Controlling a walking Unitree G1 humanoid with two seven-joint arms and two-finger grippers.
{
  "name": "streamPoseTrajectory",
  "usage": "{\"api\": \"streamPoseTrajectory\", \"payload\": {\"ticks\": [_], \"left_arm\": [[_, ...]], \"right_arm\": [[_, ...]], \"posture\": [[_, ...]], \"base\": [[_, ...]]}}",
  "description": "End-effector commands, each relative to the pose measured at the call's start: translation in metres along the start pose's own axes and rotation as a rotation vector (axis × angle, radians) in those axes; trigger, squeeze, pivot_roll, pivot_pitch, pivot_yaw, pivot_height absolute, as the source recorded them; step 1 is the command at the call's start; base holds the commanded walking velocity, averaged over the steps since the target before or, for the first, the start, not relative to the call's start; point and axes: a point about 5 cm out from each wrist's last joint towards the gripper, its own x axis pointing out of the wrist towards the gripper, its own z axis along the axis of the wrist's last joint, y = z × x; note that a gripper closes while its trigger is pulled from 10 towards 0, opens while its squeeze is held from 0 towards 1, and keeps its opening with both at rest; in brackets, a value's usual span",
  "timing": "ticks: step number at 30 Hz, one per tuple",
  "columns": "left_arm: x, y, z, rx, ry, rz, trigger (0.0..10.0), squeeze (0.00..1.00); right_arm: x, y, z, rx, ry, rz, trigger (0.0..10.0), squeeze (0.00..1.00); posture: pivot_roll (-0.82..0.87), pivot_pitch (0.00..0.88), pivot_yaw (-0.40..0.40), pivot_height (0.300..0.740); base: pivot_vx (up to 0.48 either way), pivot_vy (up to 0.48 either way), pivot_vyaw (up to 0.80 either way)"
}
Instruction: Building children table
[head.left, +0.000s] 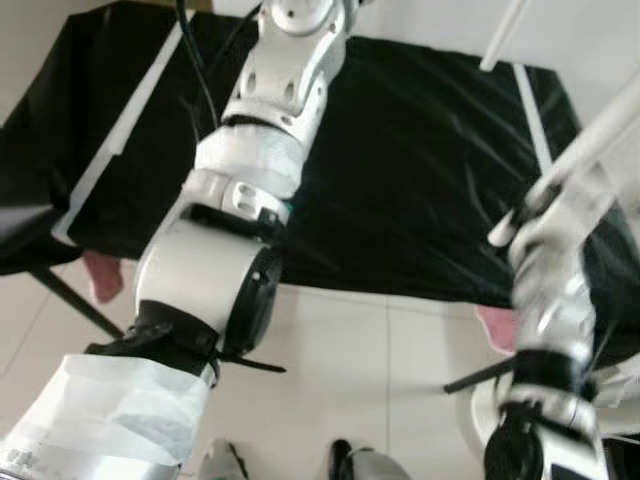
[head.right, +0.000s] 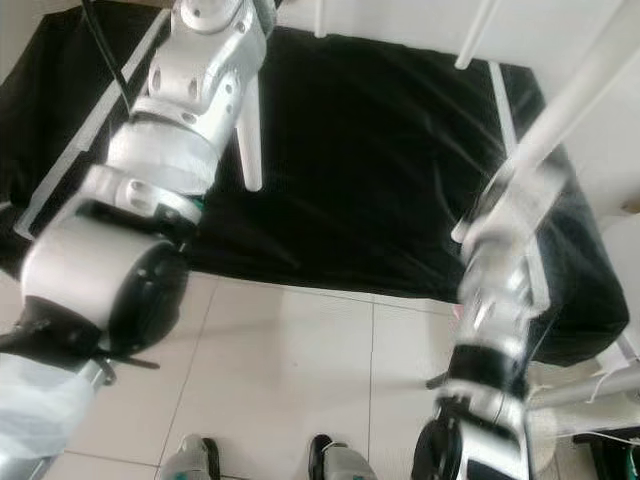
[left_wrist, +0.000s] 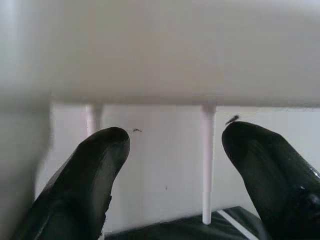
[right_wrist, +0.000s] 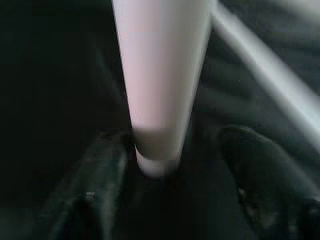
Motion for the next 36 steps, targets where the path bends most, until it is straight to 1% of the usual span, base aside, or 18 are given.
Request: {"api": "streamPoseTrajectory", "payload": {"ticks": [1, 7, 8, 9, 11, 12, 17, 22, 23, 24, 25, 28, 29, 32, 33, 34, 35, 36], "left_arm": [[-0.002, -0.016, -0.003, -0.018, 0.008, -0.142, 10.0, 1.0], [-0.017, -0.031, -0.021, -0.01, 0.052, -0.233, 10.0, 1.0], [-0.021, -0.034, -0.026, -0.007, 0.063, -0.249, 10.0, 0.88], [-0.025, -0.035, -0.03, -0.002, 0.074, -0.257, 10.0, 0.11], [-0.025, -0.035, -0.03, -0.002, 0.074, -0.257, 10.0, 0.11], [-0.034, -0.037, -0.036, -0.003, 0.099, -0.273, 10.0, 0.0], [-0.046, -0.038, -0.043, -0.03, 0.13, -0.283, 10.0, 0.0], [-0.086, -0.039, -0.068, -0.059, 0.225, -0.294, 10.0, 0.0], [-0.086, -0.039, -0.068, -0.059, 0.225, -0.294, 10.0, 0.0], [-0.102, -0.035, -0.075, -0.082, 0.253, -0.278, 10.0, 0.0], [-0.102, -0.035, -0.075, -0.082, 0.253, -0.278, 10.0, 0.0], [-0.122, -0.027, -0.084, -0.096, 0.285, -0.231, 10.0, 0.0], [-0.122, -0.027, -0.084, -0.096, 0.285, -0.231, 10.0, 0.0], [-0.147, -0.018, -0.091, -0.151, 0.325, -0.149, 10.0, 0.0], [-0.147, -0.018, -0.091, -0.151, 0.325, -0.149, 10.0, 0.0], [-0.16, -0.017, -0.094, -0.156, 0.34, -0.148, 10.0, 0.0], [-0.16, -0.017, -0.094, -0.156, 0.34, -0.148, 10.0, 0.0], [-0.173, -0.017, -0.096, -0.143, 0.361, -0.15, 10.0, 0.0]], "right_arm": [[0.001, -0.003, 0.021, 0.009, -0.097, -0.017, 10.0, 1.0], [-0.005, 0.0, 0.029, 0.035, -0.169, -0.012, 10.0, 1.0], [-0.006, 0.001, 0.031, 0.034, -0.184, -0.009, 10.0, 1.0], [-0.007, 0.002, 0.032, 0.033, -0.194, -0.003, 10.0, 1.0], [-0.007, 0.002, 0.032, 0.033, -0.194, -0.003, 10.0, 1.0], [-0.01, 0.002, 0.037, 0.041, -0.226, -0.003, 10.0, 0.0], [-0.014, 0.001, 0.039, 0.043, -0.253, -0.01, 10.0, 0.0], [-0.028, 0.002, 0.035, 0.027, -0.271, -0.002, 10.0, 0.0], [-0.028, 0.002, 0.035, 0.027, -0.271, -0.002, 10.0, 0.0], [-0.036, 0.004, 0.032, 0.008, -0.293, 0.013, 10.0, 0.0], [-0.036, 0.004, 0.032, 0.008, -0.293, 0.013, 10.0, 0.0], [-0.044, 0.007, 0.025, -0.007, -0.302, 0.031, 10.0, 0.0], [-0.044, 0.007, 0.025, -0.007, -0.302, 0.031, 10.0, 0.0], [-0.053, 0.009, 0.014, -0.021, -0.291, 0.063, 10.0, 0.0], [-0.053, 0.009, 0.014, -0.021, -0.291, 0.063, 10.0, 0.0], [-0.058, 0.011, 0.01, -0.034, -0.294, 0.1, 10.0, 0.0], [-0.058, 0.011, 0.01, -0.034, -0.294, 0.1, 10.0, 0.0], [-0.064, 0.014, 0.003, -0.046, -0.286, 0.146, 10.0, 0.0]], "posture": [[0.01, 0.184, -0.06, 0.74], [0.01, 0.182, -0.062, 0.74], [0.01, 0.182, -0.062, 0.74], [0.02, 0.18, -0.063, 0.74], [0.02, 0.18, -0.063, 0.74], [0.02, 0.176, -0.063, 0.74], [0.02, 0.173, -0.061, 0.74], [0.02, 0.163, -0.062, 0.74], [0.02, 0.163, -0.062, 0.74], [0.03, 0.158, -0.059, 0.74], [0.03, 0.158, -0.059, 0.74], [0.03, 0.154, -0.055, 0.74], [0.03, 0.154, -0.055, 0.74], [0.03, 0.146, -0.049, 0.74], [0.03, 0.146, -0.049, 0.74], [0.03, 0.142, -0.046, 0.74], [0.03, 0.142, -0.046, 0.74], [0.03, 0.139, -0.044, 0.74]], "base": [[0.0, 0.0, 0.0], [0.0, 0.0, 0.0], [0.0, 0.0, 0.0], [0.0, 0.0, 0.0], [0.0, 0.0, 0.0], [0.0, 0.0, 0.0], [0.0, 0.0, 0.0], [0.0, 0.0, 0.0], [0.0, 0.0, 0.0], [0.0, 0.0, 0.0], [0.0, 0.0, 0.0], [0.0, 0.0, 0.0], [0.0, 0.0, 0.0], [0.0, 0.0, 0.0], [0.0, 0.0, 0.0], [0.0, 0.0, 0.0], [0.0, 0.0, 0.0], [0.0, 0.0, 0.0]]}}
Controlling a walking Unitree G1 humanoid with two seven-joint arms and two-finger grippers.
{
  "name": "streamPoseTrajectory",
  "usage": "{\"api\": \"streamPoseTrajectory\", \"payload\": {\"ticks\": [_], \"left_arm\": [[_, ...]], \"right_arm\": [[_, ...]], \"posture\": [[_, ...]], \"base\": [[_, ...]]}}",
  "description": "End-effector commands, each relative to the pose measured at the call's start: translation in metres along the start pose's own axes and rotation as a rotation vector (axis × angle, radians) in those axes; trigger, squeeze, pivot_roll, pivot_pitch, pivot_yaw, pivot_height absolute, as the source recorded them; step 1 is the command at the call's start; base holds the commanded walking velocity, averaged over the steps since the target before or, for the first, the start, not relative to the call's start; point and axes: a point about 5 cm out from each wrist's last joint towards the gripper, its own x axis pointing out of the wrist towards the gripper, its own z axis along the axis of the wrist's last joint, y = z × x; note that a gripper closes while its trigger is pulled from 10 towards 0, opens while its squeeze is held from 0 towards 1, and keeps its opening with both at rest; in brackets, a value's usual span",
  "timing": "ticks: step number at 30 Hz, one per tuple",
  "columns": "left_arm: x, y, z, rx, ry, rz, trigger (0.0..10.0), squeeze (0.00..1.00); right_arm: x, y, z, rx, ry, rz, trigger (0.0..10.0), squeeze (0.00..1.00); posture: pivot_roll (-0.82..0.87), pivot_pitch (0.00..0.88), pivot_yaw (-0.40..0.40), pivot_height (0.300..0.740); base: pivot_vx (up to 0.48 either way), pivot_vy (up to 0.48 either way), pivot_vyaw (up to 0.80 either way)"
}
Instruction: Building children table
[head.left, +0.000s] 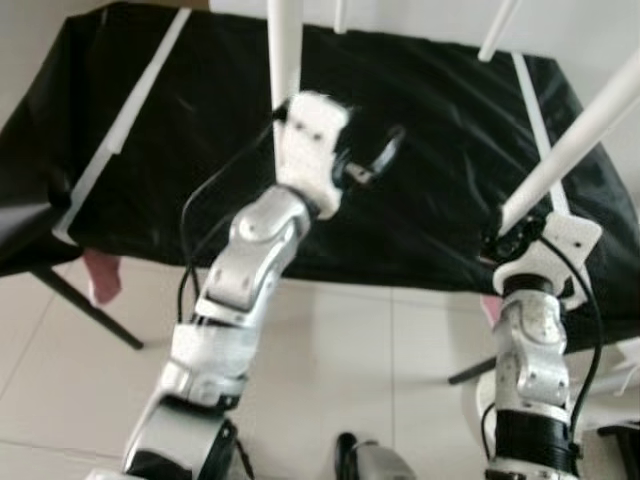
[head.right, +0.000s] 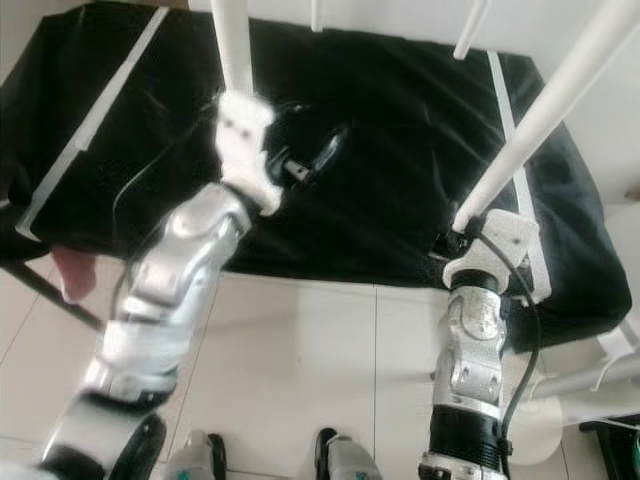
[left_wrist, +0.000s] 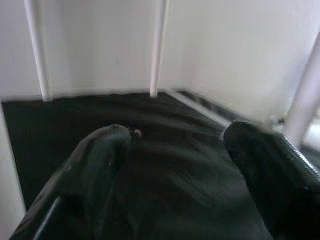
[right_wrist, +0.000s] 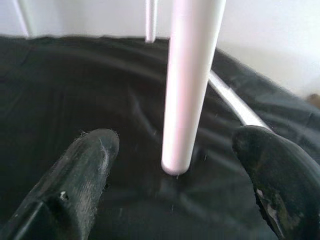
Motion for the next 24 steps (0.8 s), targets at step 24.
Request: {"api": "streamPoseTrajectory", "payload": {"ticks": [24], "left_arm": [[-0.132, -0.008, -0.077, 0.062, 0.236, 0.032, 10.0, 0.0]], "right_arm": [[-0.068, 0.019, -0.051, -0.031, 0.148, 0.591, 10.0, 0.0]], "posture": [[0.05, 0.134, -0.071, 0.74]], "base": [[0.0, 0.0, 0.0]]}}
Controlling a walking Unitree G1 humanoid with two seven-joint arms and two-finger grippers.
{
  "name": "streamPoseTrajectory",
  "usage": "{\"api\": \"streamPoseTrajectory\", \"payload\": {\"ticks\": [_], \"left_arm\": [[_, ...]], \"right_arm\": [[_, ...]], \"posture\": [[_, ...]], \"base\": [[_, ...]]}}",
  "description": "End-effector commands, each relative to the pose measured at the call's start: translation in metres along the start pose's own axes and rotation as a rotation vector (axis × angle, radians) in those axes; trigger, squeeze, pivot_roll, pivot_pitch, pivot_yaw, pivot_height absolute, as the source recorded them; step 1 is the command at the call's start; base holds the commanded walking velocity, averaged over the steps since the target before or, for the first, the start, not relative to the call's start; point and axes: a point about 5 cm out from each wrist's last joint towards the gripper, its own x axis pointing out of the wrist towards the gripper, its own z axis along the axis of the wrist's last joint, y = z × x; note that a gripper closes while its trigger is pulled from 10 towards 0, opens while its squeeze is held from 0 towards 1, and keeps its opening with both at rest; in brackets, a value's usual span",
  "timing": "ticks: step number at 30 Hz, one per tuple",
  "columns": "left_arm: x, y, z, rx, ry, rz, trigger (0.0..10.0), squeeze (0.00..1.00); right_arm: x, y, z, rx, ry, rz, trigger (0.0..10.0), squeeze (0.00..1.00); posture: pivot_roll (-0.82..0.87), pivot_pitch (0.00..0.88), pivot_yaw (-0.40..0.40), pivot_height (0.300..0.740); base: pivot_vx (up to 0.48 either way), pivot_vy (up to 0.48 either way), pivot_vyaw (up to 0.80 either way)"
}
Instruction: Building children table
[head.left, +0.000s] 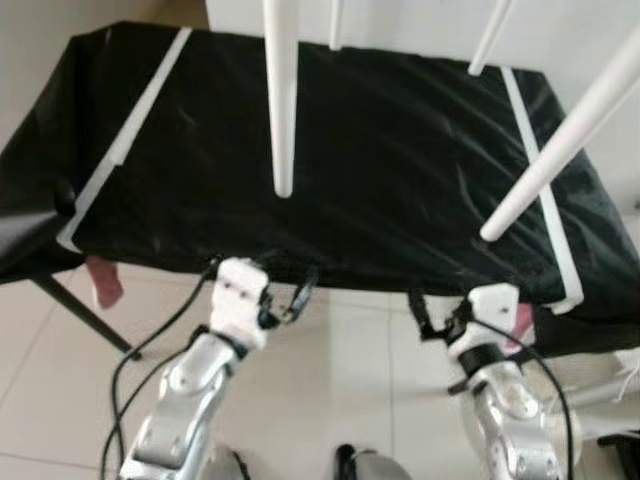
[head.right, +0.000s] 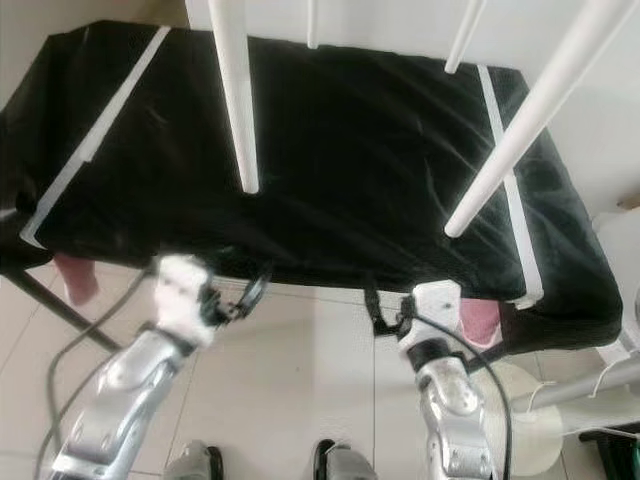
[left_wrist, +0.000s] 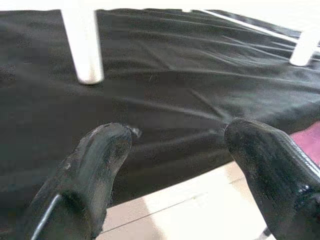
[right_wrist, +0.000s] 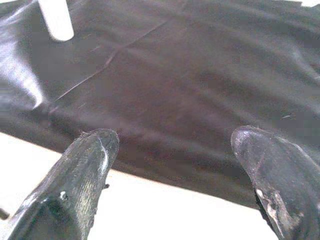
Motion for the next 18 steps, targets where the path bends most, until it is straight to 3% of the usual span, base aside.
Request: {"api": "streamPoseTrajectory", "payload": {"ticks": [1, 3, 9, 12, 14, 18], "left_arm": [[-0.005, -0.008, -0.007, 0.012, 0.017, -0.101, 10.0, 0.0], [-0.023, -0.007, -0.035, 0.006, 0.102, -0.128, 10.0, 0.0], [-0.045, -0.007, -0.067, -0.028, 0.219, -0.104, 10.0, 0.0], [-0.064, -0.011, -0.106, -0.077, 0.367, -0.073, 10.0, 0.0], [-0.064, -0.011, -0.106, -0.077, 0.367, -0.073, 10.0, 0.0], [-0.078, -0.01, -0.145, -0.151, 0.531, 0.015, 10.0, 0.0]], "right_arm": [[-0.006, -0.001, -0.007, -0.003, 0.02, 0.018, 10.0, 0.0], [-0.015, -0.001, -0.027, -0.047, 0.088, 0.067, 10.0, 0.0], [-0.027, -0.005, -0.054, -0.058, 0.19, 0.076, 10.0, 0.0], [-0.042, -0.011, -0.091, -0.031, 0.353, 0.054, 10.0, 0.0], [-0.042, -0.011, -0.091, -0.031, 0.353, 0.054, 10.0, 0.0], [-0.05, -0.016, -0.123, 0.002, 0.508, -0.024, 10.0, 0.0]], "posture": [[0.05, 0.134, -0.071, 0.74], [0.06, 0.132, -0.076, 0.74], [0.06, 0.125, -0.081, 0.74], [0.06, 0.113, -0.075, 0.74], [0.06, 0.113, -0.075, 0.74], [0.06, 0.105, -0.069, 0.74]], "base": [[0.0, 0.0, 0.0], [0.0, 0.0, 0.0], [0.0, 0.0, 0.0], [0.0, 0.0, 0.0], [0.0, 0.0, 0.0], [0.0, 0.0, 0.0]]}}
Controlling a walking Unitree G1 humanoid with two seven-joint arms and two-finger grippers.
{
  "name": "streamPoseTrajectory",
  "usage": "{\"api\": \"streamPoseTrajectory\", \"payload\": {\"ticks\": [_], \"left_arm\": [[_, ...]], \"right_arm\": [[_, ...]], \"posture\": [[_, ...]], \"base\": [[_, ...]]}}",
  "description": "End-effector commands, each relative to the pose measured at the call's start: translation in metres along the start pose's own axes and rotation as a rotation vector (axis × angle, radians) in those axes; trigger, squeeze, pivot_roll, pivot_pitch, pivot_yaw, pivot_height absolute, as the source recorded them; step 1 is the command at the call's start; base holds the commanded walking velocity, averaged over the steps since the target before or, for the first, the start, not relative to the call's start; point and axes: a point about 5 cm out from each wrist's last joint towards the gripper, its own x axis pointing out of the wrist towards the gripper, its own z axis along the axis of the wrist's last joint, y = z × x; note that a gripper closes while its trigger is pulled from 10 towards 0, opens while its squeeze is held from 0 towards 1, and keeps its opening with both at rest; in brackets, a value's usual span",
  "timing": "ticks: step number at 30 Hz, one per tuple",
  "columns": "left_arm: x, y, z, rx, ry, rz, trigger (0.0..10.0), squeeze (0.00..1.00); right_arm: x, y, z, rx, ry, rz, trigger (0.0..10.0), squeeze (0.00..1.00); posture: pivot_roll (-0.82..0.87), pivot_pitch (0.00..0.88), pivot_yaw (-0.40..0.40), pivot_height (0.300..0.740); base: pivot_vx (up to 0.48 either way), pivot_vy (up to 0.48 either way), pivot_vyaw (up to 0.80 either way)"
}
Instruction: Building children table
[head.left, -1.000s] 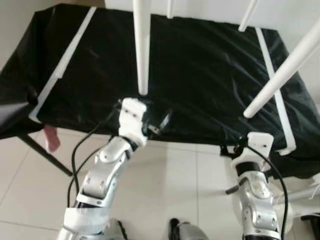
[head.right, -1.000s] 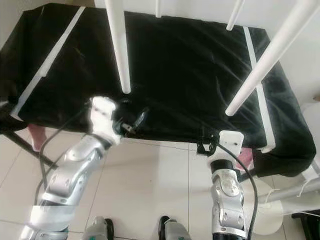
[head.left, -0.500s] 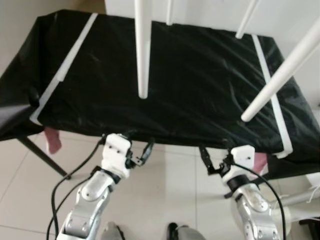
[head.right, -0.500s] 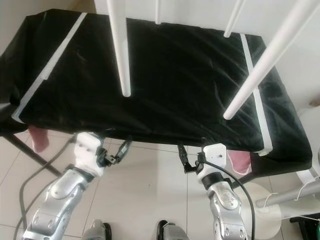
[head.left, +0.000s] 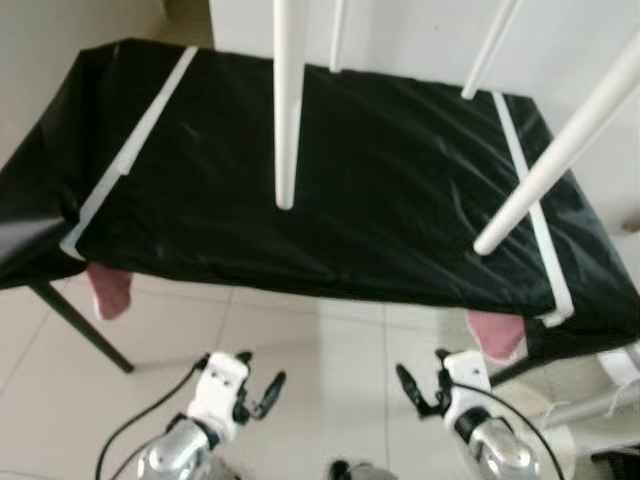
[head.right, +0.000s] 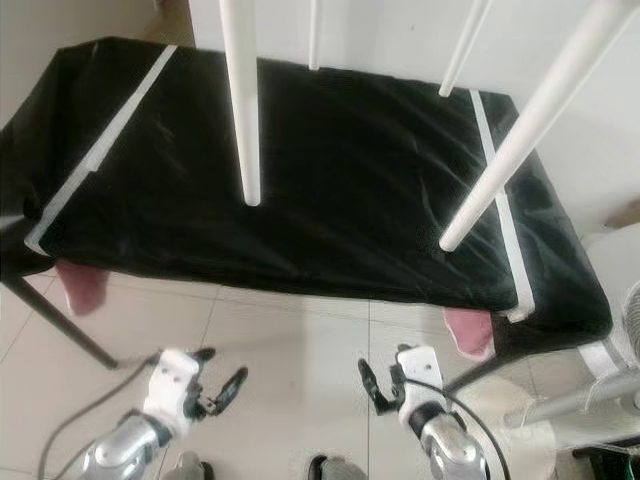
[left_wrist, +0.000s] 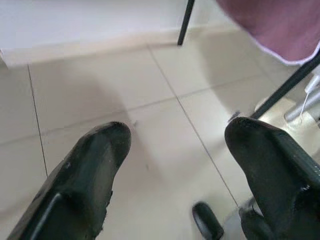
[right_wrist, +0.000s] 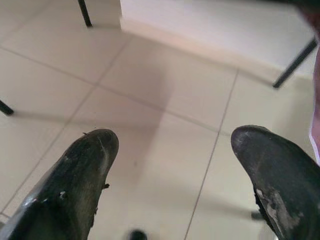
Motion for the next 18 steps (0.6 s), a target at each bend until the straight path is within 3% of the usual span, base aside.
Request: {"api": "streamPoseTrajectory", "payload": {"ticks": [1, 6, 12, 15, 18], "left_arm": [[-0.001, 0.0, -0.02, -0.037, 0.083, 0.043, 10.0, 0.0], [-0.001, 0.005, -0.058, -0.195, 0.28, 0.163, 10.0, 0.0], [-0.004, 0.002, -0.077, -0.251, 0.416, 0.237, 10.0, 0.0], [-0.005, -0.001, -0.085, -0.308, 0.47, 0.285, 10.0, 0.0], [-0.008, -0.004, -0.09, -0.317, 0.513, 0.309, 10.0, 0.0]], "right_arm": [[-0.001, -0.004, -0.016, 0.018, 0.077, -0.046, 10.0, 0.0], [0.004, 0.001, -0.038, 0.032, 0.204, -0.105, 10.0, 0.0], [0.004, 0.014, -0.057, 0.082, 0.335, -0.098, 10.0, 0.0], [-0.002, 0.019, -0.071, 0.18, 0.427, -0.097, 10.0, 0.0], [-0.007, 0.018, -0.078, 0.172, 0.471, -0.129, 10.0, 0.0]], "posture": [[0.06, 0.105, -0.069, 0.74], [0.05, 0.095, -0.066, 0.74], [0.05, 0.076, -0.062, 0.74], [0.05, 0.069, -0.06, 0.74], [0.05, 0.054, -0.057, 0.74]], "base": [[0.0, 0.0, 0.0], [0.0, 0.0, 0.0], [0.0, 0.0, 0.0], [0.0, 0.0, 0.0], [0.0, 0.0, 0.0]]}}
